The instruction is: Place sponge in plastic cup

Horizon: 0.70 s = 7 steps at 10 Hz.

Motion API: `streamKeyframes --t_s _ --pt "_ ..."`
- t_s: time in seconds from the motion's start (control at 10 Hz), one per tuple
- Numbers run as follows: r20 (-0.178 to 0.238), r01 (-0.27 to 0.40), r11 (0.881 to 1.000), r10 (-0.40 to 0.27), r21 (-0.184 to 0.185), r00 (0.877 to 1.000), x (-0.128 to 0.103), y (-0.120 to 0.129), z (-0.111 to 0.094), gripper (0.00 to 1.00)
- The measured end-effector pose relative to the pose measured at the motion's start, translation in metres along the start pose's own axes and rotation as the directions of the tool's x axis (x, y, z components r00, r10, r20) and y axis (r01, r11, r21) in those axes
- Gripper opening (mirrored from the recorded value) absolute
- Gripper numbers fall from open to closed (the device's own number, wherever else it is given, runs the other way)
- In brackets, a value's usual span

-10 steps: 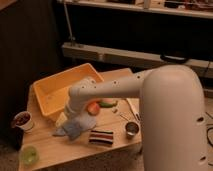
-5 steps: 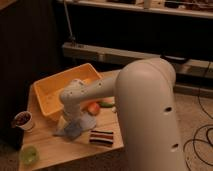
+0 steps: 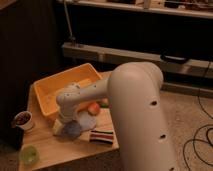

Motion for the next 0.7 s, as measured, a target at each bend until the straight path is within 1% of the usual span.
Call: streamKeyframes --t_s 0.1,0.2,0.3,0.4,0.5,0.7 --pt "0.001 -0.002 1.000 0.002 -0.003 1.000 -0.0006 -0.0009 0.0025 0.74" --pt "0.001 -0.007 1.000 0.007 -0.013 1.000 -0.0003 0.0004 0.0054 0.64" --pt "0.010 -0.011 0.999 0.012 -0.032 1.000 0.0004 0.0009 0.0067 0.54" --pt "0.026 -0.021 0.998 0.022 -0.056 0.999 0.0019 -0.0031 0.0064 0.44" --pt "0.036 -0.023 0.997 0.026 -0.068 0.999 0.0018 -0.0036 0.0064 0.34" --pt "0.030 -0.025 0.997 0.027 -0.067 0.999 0.0036 -0.0032 0.0048 0.14"
